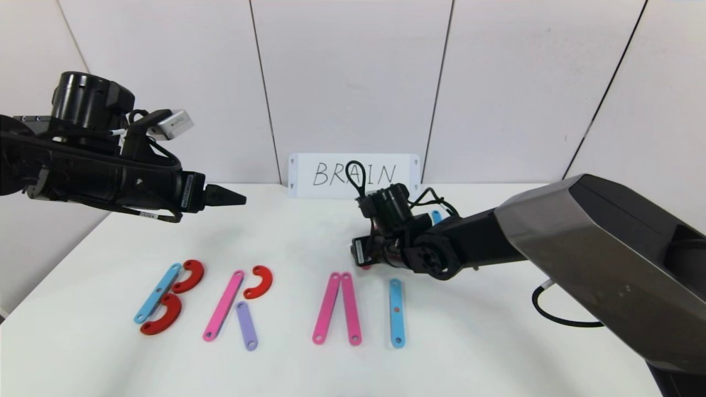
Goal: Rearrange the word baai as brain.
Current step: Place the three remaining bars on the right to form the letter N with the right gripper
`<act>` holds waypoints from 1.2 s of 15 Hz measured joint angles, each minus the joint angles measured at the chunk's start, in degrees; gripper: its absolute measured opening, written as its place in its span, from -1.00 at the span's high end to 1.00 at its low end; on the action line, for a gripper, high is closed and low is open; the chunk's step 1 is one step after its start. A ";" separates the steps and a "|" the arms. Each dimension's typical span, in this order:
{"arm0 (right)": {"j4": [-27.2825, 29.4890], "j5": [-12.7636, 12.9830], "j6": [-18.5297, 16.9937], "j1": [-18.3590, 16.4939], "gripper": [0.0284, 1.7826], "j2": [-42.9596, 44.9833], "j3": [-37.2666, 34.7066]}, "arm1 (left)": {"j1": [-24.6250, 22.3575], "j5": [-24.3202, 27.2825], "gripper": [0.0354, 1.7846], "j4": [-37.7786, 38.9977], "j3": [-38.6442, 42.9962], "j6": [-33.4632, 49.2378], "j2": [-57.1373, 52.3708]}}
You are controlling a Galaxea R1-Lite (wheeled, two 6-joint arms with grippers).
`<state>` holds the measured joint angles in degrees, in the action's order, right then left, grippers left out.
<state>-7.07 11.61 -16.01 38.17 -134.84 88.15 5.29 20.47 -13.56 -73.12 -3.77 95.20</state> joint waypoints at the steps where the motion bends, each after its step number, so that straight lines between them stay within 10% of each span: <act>1: 0.02 -0.01 0.00 0.00 0.03 0.00 0.00 | -0.02 0.00 -0.95 0.00 0.00 -0.02 -0.02; 5: 0.02 0.00 -0.06 -0.02 0.69 0.00 0.16 | -0.02 0.00 -0.95 0.00 -0.02 0.00 -0.10; 18: 0.18 1.67 -1.44 -0.79 0.73 14.19 -11.11 | -0.06 -0.02 -0.95 0.11 -0.09 0.00 -0.30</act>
<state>-6.89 13.28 -17.44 37.38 -120.65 77.04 5.23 20.44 -13.45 -73.20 -3.77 94.89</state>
